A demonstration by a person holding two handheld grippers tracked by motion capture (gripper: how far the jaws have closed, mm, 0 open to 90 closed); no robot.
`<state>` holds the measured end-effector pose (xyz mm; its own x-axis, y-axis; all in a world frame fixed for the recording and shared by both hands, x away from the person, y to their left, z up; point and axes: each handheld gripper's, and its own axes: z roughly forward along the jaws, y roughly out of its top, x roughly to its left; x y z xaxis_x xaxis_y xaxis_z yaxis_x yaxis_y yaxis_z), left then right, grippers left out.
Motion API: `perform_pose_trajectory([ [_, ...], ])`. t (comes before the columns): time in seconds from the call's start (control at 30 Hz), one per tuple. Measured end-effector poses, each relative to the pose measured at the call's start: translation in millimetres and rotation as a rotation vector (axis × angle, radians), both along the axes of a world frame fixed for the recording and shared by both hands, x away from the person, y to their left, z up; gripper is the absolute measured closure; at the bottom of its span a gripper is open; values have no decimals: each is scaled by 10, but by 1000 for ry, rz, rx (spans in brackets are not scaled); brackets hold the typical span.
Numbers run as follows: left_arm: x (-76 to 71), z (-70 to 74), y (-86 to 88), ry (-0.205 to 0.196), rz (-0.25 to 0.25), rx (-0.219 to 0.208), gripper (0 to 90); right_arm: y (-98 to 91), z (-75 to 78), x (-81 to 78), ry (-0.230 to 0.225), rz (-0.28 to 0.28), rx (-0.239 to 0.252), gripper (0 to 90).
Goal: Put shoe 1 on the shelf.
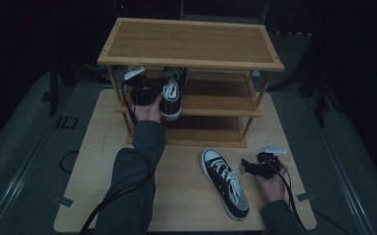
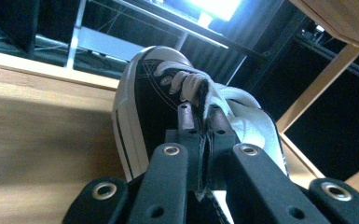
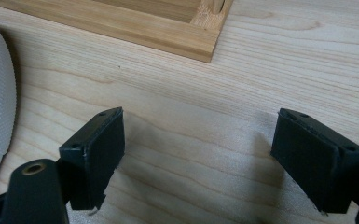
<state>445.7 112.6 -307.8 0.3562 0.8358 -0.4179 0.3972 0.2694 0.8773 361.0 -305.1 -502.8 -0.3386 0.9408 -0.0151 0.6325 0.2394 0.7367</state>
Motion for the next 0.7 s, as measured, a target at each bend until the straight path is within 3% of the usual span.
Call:
perform_pose_trajectory([
  [0.03, 44, 3, -42, 2, 30, -49, 882, 0, 0, 0, 0, 0, 0, 167],
  [0.27, 172, -36, -88, 38, 65, -63, 882, 0, 0, 1, 0, 1, -1, 167],
  [0.33, 199, -73, -83, 42, 73, -54, 881, 0, 0, 1, 0, 1, 0, 167],
  [0.4, 219, -128, -60, 46, 64, -86, 873, 1, 0, 1, 0, 1, 1, 167],
  [0.43, 215, -139, -46, 31, 61, -82, 862, 0, -1, 1, -1, 2, 0, 167],
  [0.57, 145, -151, -15, 7, 60, -91, 701, 0, 0, 1, 0, 2, 0, 167],
  [0.6, 110, -171, 33, 19, 36, -60, 684, 0, 0, 1, -1, 2, 0, 167],
  [0.63, 88, -187, 31, 11, 50, -98, 669, 0, 0, 1, 0, 2, 0, 167],
  [0.7, 16, -227, 70, -5, 49, -124, 639, 1, 0, 0, 0, 2, 0, 167],
])
